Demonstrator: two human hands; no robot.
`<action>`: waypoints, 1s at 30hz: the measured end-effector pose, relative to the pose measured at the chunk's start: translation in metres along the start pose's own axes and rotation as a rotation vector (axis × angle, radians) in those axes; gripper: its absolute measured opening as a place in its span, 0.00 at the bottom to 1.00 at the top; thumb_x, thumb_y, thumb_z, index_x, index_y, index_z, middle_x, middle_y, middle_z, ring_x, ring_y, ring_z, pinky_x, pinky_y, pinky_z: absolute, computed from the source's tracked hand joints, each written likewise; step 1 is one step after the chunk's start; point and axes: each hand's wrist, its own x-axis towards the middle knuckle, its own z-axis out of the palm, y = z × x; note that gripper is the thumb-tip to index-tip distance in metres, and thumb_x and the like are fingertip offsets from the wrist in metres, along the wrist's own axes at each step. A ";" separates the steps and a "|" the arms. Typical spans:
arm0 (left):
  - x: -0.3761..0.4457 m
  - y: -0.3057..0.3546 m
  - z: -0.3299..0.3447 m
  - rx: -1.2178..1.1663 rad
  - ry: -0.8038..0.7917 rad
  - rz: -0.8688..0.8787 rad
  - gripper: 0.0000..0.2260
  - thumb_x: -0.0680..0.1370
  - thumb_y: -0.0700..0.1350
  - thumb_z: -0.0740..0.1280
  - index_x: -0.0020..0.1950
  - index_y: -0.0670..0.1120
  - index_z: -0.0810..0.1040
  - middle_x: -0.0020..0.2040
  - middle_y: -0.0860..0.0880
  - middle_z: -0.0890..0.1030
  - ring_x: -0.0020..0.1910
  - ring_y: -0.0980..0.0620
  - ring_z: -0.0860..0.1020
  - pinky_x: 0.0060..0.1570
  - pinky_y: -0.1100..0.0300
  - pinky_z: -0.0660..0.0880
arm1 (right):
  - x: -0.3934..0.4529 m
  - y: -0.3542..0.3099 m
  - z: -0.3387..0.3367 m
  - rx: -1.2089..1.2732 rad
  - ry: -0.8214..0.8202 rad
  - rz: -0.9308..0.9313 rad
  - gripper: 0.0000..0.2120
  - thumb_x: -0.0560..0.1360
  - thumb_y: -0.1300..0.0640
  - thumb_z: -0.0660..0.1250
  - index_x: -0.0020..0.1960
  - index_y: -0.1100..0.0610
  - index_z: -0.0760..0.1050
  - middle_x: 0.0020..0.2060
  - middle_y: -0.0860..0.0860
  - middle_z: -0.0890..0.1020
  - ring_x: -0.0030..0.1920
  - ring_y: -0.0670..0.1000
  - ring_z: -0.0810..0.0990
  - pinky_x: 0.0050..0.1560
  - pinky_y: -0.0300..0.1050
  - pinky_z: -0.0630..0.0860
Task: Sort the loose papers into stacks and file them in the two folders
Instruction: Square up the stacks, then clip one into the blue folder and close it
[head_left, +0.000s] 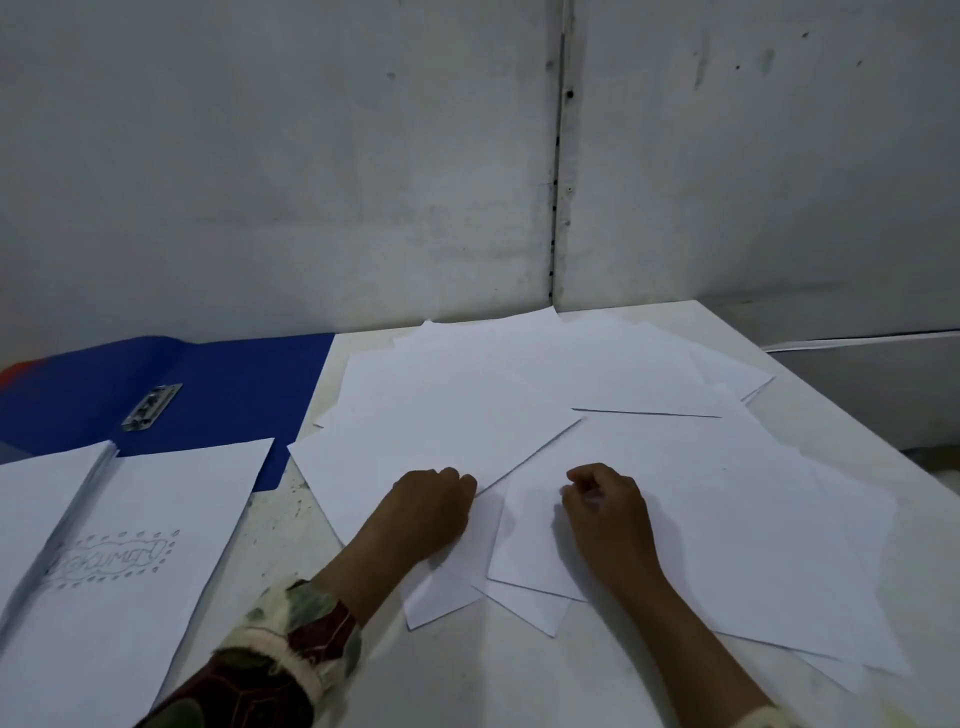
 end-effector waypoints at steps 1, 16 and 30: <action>0.002 0.000 0.002 -0.002 0.038 -0.002 0.15 0.49 0.42 0.77 0.21 0.48 0.69 0.18 0.50 0.67 0.12 0.53 0.59 0.32 0.66 0.34 | 0.000 0.000 0.000 0.001 -0.002 -0.004 0.07 0.74 0.63 0.64 0.50 0.56 0.78 0.39 0.38 0.71 0.49 0.49 0.74 0.49 0.37 0.66; 0.014 0.055 -0.032 -1.059 0.066 -0.208 0.13 0.77 0.43 0.58 0.33 0.48 0.62 0.30 0.52 0.67 0.29 0.54 0.62 0.31 0.61 0.59 | 0.028 0.017 -0.070 -0.161 0.119 0.138 0.15 0.73 0.55 0.68 0.58 0.56 0.75 0.59 0.55 0.75 0.62 0.56 0.72 0.59 0.46 0.68; 0.013 0.070 -0.024 -1.277 0.073 -0.420 0.14 0.78 0.39 0.56 0.32 0.46 0.62 0.31 0.52 0.67 0.30 0.57 0.63 0.30 0.66 0.61 | 0.099 0.023 -0.105 -0.881 -0.351 0.060 0.45 0.63 0.32 0.69 0.72 0.51 0.58 0.68 0.52 0.68 0.69 0.55 0.63 0.67 0.49 0.60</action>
